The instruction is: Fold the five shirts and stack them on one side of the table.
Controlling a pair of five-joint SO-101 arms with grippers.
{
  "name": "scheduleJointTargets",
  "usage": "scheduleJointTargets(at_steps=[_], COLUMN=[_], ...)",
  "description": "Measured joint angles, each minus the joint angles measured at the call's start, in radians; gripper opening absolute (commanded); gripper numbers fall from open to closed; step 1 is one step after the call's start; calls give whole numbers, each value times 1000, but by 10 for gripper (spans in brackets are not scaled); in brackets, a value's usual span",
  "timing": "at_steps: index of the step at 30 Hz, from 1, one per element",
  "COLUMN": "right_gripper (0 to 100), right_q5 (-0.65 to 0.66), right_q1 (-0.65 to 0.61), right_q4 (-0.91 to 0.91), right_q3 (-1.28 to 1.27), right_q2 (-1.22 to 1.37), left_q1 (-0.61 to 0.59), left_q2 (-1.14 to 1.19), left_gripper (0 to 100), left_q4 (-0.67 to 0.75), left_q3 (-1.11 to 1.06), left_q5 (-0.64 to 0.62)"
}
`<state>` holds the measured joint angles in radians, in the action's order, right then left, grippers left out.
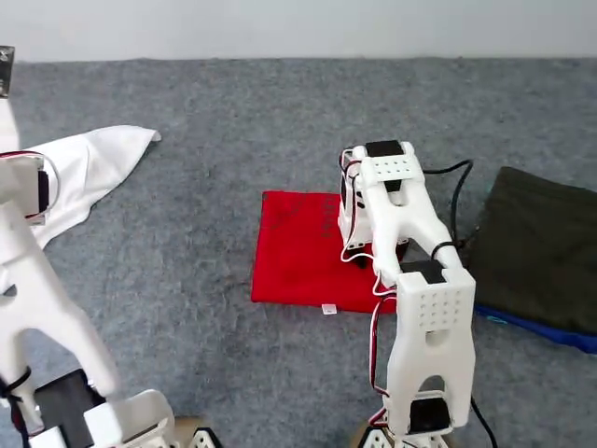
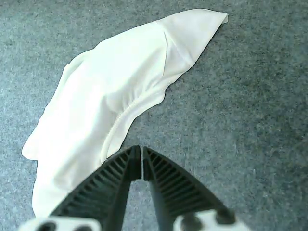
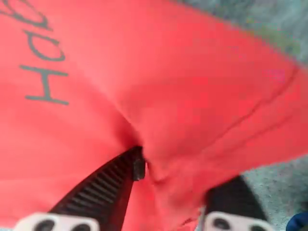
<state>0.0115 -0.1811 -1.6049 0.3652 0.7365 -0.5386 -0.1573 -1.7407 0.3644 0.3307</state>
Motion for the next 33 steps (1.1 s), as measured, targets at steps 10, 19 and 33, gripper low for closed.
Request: scheduleJointTargets(at_steps=[10, 19, 33], right_gripper=[9, 9, 173], right_q5=[192, 1049, 1304], right_q1=[74, 181, 120], right_q4=[17, 178, 322], right_q3=[-14, 98, 114], right_q2=[-46, -46, -55], left_q1=[0, 0, 0], left_q2=[0, 0, 0], left_gripper=[13, 13, 13], left_q4=[0, 0, 0], left_q3=[-44, -44, -44], left_q5=[0, 0, 0])
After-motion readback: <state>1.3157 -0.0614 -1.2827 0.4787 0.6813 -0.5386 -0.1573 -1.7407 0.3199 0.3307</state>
